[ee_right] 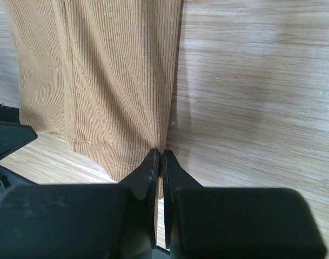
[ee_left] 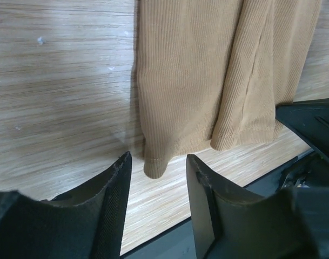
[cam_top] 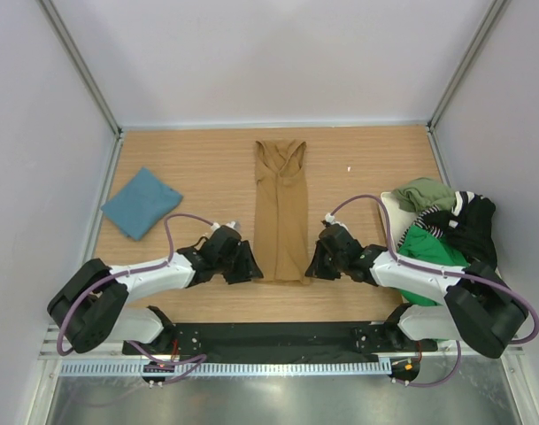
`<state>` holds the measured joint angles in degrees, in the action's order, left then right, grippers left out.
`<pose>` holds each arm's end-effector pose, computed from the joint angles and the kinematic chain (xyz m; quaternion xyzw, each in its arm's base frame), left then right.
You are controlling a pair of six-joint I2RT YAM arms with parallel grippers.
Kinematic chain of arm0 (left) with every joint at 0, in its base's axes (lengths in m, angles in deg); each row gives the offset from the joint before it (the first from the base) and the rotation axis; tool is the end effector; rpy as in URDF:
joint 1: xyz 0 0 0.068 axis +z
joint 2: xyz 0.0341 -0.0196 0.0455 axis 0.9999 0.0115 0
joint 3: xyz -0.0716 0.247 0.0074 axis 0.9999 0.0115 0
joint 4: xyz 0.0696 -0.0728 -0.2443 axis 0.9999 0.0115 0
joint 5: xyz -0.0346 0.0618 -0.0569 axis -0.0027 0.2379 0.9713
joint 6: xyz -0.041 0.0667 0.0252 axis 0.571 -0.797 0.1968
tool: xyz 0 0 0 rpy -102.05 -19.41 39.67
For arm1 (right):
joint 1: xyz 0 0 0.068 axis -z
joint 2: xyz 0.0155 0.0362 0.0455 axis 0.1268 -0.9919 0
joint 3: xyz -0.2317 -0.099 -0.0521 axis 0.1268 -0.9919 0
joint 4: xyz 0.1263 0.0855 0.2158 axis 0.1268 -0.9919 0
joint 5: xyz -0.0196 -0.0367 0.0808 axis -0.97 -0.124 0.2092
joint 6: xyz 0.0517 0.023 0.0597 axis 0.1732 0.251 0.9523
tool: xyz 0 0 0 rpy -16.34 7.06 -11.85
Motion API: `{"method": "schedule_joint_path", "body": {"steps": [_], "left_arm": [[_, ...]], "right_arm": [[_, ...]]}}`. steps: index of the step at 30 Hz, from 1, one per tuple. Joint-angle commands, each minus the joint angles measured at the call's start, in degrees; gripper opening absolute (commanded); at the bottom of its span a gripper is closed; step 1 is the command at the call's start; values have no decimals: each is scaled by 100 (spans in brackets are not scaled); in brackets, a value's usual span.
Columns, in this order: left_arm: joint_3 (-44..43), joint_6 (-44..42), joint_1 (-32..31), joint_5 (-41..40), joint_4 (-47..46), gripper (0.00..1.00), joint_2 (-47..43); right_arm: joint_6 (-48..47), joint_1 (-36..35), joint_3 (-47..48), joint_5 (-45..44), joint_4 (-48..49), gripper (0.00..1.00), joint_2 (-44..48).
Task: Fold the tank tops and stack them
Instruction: Fold the tank top
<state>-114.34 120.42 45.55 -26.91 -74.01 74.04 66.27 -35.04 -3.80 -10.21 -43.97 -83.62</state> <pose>0.1832 -0.1882 0.1009 -0.0967 0.9387 -0.2904 0.1586 0.1820 0.1707 0.1054 0.0287 0.9489 0.2371 0.2065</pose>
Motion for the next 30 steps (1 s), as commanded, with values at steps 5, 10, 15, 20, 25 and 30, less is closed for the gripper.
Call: {"method": "schedule_joint_path", "body": {"steps": [5, 10, 15, 20, 25, 30], "left_arm": [[4, -93, -16, -155, 200, 32, -34], [-49, -111, -15, -208, 261, 0, -24], [-365, -164, -24, -77, 551, 0, -262], [-936, -278, 37, 3, 1034, 0, -341], [-1446, -471, 274, 29, 1350, 0, -227], [-2017, -682, 730, 55, 1553, 0, -16]], "right_arm": [[-36, -30, 150, 42, 9, 3, 73], [-71, -30, 229, 86, -87, 3, 108], [-167, -39, 484, 103, -369, 3, 266], [-387, -21, 1037, 86, -650, 3, 232], [-659, 101, 1774, -81, -940, 3, -49], [-897, 627, 2346, 86, -993, 3, -584]]}}
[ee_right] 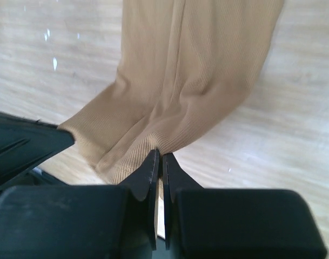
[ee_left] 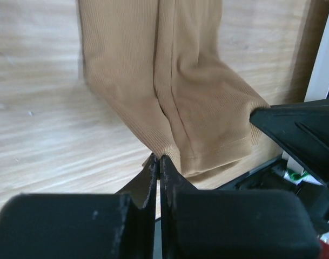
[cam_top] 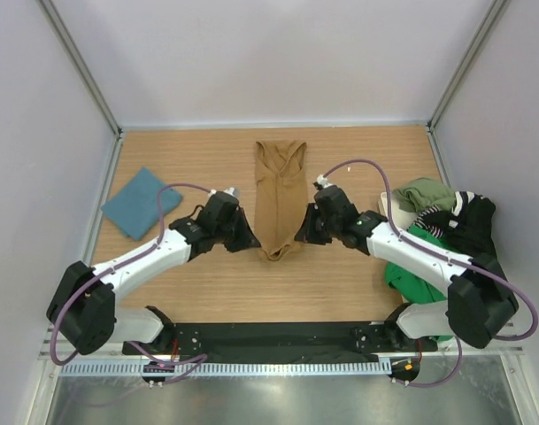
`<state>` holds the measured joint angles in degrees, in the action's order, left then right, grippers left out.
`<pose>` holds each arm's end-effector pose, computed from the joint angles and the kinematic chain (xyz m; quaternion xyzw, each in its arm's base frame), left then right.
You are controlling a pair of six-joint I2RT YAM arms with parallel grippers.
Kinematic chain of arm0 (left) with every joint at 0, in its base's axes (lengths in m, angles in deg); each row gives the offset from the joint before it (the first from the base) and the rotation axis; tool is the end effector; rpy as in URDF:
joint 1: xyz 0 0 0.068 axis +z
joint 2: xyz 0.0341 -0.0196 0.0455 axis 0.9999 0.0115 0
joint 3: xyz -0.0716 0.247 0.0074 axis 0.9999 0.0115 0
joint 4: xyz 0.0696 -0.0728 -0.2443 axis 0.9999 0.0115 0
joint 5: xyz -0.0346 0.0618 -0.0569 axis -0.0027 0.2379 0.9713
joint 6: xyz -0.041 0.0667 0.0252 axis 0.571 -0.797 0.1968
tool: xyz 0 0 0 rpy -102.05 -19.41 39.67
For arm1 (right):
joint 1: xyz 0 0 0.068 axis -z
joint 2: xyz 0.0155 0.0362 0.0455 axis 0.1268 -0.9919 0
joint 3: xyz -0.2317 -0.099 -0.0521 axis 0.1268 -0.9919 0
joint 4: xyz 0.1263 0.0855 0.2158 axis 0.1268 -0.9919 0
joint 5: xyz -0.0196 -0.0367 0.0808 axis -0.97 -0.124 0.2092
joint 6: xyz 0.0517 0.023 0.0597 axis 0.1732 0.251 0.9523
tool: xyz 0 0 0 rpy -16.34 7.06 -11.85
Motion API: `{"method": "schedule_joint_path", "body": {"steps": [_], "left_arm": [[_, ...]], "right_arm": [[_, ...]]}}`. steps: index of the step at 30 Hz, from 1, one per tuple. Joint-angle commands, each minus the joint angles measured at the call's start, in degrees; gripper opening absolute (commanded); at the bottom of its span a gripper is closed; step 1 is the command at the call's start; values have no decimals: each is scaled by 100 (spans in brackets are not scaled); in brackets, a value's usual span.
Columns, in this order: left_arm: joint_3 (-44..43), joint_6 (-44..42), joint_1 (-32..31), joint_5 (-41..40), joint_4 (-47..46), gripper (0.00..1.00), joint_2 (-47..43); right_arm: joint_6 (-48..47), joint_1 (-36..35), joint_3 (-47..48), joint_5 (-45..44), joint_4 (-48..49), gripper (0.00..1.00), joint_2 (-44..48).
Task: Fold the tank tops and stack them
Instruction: Fold the tank top
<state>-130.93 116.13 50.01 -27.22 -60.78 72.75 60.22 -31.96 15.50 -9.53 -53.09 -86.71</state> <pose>0.2253 -0.1958 0.1795 -0.0949 0.9250 -0.3028 0.2089 0.2314 0.1948 0.1878 0.0002 0.9280 0.2610 0.2660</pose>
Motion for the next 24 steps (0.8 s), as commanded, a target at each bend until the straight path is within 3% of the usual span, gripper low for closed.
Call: {"method": "schedule_joint_path", "body": {"steps": [1, 5, 16, 24], "left_arm": [[-446, -323, 364, 103, 231, 0, 261], [-1279, -605, 742, 183, 450, 0, 875], [-3415, -1045, 1463, 68, 433, 0, 2959], [-3989, -1159, 1516, 130, 249, 0, 3769]], "right_arm": [[-326, 443, 591, 79, -56, 3, -382], [-510, 891, 1181, 440, -99, 3, -971], [-775, 1428, 3202, 370, -459, 3, -2887], [-687, 1727, 3625, 185, -390, 3, -3635]]}}
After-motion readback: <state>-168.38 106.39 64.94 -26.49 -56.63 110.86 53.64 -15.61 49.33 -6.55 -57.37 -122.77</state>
